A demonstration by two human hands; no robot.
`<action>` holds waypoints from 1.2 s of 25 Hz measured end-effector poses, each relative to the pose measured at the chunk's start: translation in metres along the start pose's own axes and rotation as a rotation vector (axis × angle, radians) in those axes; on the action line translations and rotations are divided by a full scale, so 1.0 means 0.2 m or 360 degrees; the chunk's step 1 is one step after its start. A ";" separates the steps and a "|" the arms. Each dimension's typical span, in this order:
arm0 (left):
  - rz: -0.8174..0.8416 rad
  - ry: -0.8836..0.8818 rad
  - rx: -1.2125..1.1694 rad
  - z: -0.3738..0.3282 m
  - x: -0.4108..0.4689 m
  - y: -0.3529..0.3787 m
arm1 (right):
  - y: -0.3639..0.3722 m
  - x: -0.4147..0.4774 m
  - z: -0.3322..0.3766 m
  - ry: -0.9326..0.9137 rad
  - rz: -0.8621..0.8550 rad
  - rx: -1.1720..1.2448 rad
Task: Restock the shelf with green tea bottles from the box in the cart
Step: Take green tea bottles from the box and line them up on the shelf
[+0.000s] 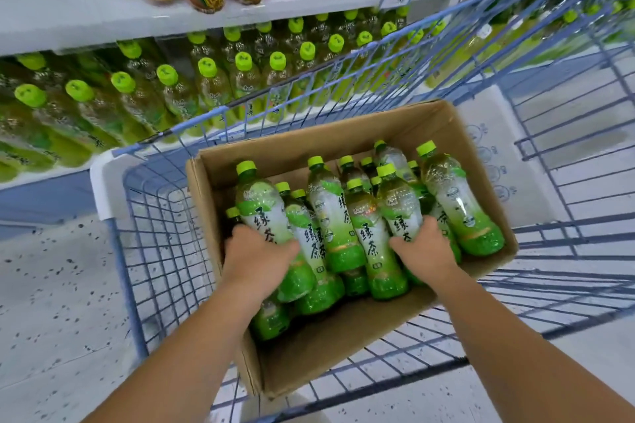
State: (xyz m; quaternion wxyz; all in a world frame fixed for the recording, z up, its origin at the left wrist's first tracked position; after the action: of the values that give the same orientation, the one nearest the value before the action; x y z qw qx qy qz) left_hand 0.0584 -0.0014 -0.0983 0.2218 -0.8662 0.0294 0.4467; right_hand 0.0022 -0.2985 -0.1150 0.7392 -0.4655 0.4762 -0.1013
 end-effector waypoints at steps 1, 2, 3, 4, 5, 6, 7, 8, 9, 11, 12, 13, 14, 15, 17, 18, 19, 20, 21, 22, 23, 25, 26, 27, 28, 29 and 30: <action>0.0071 -0.0027 -0.0074 0.01 0.00 0.01 | 0.00 0.00 0.00 0.0016 0.0042 0.0078; 0.0124 -0.0043 -0.0125 0.02 -0.01 0.02 | -0.01 -0.01 0.00 0.0035 0.0085 0.0135; 0.0146 -0.0042 -0.0146 0.02 -0.01 0.01 | -0.01 -0.02 -0.01 0.0047 0.0113 0.0179; 0.0165 -0.0032 -0.0156 0.02 -0.01 0.01 | -0.03 -0.04 0.00 0.0054 0.0132 0.0219; 0.0190 -0.0020 -0.0150 0.02 -0.01 0.01 | -0.04 -0.06 0.01 0.0053 0.0158 0.0270; 0.0211 -0.0005 -0.0135 0.01 -0.02 0.01 | -0.05 -0.10 0.04 0.0044 0.0203 0.0323; 0.0232 0.0005 -0.0096 0.01 -0.03 0.01 | -0.06 -0.16 0.08 0.0031 0.0259 0.0380; 0.0274 0.0016 -0.0071 0.00 -0.06 0.01 | -0.07 -0.23 0.12 0.0017 0.0322 0.0442; 0.0328 0.0029 -0.0065 0.00 -0.08 0.01 | -0.06 -0.29 0.15 0.0011 0.0367 0.0503; 0.0451 0.0082 -0.0087 -0.02 -0.15 0.00 | -0.02 -0.43 0.24 -0.0004 0.0410 0.0660; 0.0501 0.0117 -0.0097 -0.03 -0.18 -0.02 | 0.00 -0.49 0.28 -0.0020 0.0404 0.0720; 0.0537 0.0168 -0.0111 -0.04 -0.21 -0.05 | 0.02 -0.54 0.32 -0.0041 0.0379 0.0759; 0.0568 0.0211 -0.0127 -0.04 -0.23 -0.09 | 0.04 -0.60 0.37 -0.0058 0.0344 0.0778; 0.0592 0.0248 -0.0161 -0.04 -0.25 -0.15 | 0.05 -0.66 0.42 -0.0085 0.0310 0.0802; 0.0638 0.0319 -0.0265 -0.06 -0.31 -0.29 | 0.06 -0.78 0.52 -0.0137 0.0248 0.0833; 0.0652 0.0374 -0.0309 -0.06 -0.33 -0.37 | 0.06 -0.84 0.57 -0.0155 0.0223 0.0822; 0.0651 0.0426 -0.0336 -0.05 -0.34 -0.47 | 0.06 -0.90 0.63 -0.0185 0.0211 0.0793; 0.0645 0.0469 -0.0337 -0.05 -0.36 -0.57 | 0.06 -0.97 0.70 -0.0218 0.0205 0.0764; 0.0615 0.0480 -0.0326 -0.04 -0.36 -0.68 | 0.05 -1.05 0.77 -0.0253 0.0202 0.0755; 0.0584 0.0485 -0.0316 -0.02 -0.37 -0.79 | 0.04 -1.12 0.85 -0.0290 0.0199 0.0758; 0.0554 0.0479 -0.0324 -0.01 -0.37 -0.90 | 0.04 -1.19 0.92 -0.0329 0.0202 0.0765; 0.0508 0.0490 -0.0330 0.02 -0.38 -1.15 | 0.07 -1.34 1.12 -0.0414 0.0213 0.0776; 0.0487 0.0512 -0.0343 0.04 -0.38 -1.26 | 0.10 -1.41 1.21 -0.0454 0.0234 0.0782; 0.0459 0.0536 -0.0375 0.06 -0.37 -1.37 | 0.14 -1.48 1.32 -0.0499 0.0255 0.0786; 0.0416 0.0552 -0.0411 0.08 -0.35 -1.48 | 0.19 -1.53 1.42 -0.0539 0.0259 0.0787; 0.0369 0.0564 -0.0454 0.11 -0.32 -1.61 | 0.25 -1.59 1.53 -0.0573 0.0257 0.0784; 0.0329 0.0570 -0.0480 0.14 -0.29 -1.72 | 0.31 -1.63 1.64 -0.0603 0.0261 0.0788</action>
State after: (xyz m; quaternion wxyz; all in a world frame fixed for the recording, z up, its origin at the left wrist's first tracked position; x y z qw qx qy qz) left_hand 0.0880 0.3122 0.0559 0.0347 -0.9473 0.0896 0.3057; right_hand 0.0738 0.1224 0.0734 0.9112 -0.2422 0.3267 -0.0657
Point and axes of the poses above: each hand's wrist, its own x-axis towards the middle knuckle, its own y-axis out of the palm, z = x × y, the point moved 5 cm from there along x, towards the middle knuckle, and after that the axes turned 4 degrees about -x, right-handed, at the moved point
